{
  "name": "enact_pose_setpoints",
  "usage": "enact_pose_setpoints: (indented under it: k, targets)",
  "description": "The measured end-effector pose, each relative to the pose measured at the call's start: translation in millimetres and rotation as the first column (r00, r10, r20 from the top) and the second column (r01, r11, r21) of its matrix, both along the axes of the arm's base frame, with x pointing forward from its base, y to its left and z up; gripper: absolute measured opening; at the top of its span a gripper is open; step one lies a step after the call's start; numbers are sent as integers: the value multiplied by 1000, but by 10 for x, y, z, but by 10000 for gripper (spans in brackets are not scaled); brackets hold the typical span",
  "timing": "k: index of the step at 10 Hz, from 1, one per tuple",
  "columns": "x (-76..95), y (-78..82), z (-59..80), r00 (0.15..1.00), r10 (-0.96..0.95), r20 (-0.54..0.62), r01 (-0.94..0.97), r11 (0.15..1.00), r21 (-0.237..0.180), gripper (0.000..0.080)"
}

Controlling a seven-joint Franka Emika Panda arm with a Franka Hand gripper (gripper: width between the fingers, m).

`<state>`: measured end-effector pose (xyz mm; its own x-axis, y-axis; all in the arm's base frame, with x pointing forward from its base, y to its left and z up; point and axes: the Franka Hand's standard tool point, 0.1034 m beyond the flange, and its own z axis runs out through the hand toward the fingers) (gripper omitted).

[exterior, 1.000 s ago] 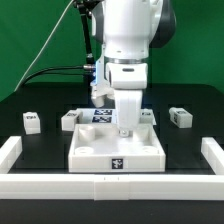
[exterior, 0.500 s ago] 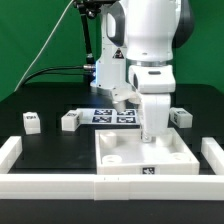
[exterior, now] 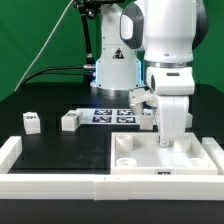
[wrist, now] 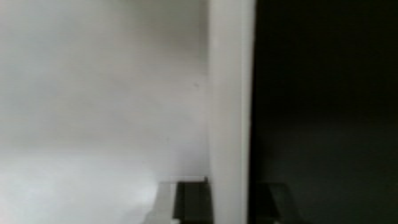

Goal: Assemble one leg

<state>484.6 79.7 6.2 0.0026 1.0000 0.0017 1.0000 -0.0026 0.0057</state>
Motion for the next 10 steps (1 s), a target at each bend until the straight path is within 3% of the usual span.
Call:
enact_pose_setpoints:
  k: [5,7,8,9,10]
  targets:
    - [-8,38,-2,1000,8,-5,-8,1000,-2,59]
    - [-8,36,-2,1000,8,-5,-8,1000,-2,369]
    - [-8,36,-3,1000,8,-5,-8,1000,-2,369]
    - [-8,36,-3,1000,8,-5,-8,1000,-2,550]
    - [-8,35,-3,1000,8,-5,-8,1000,-2,618]
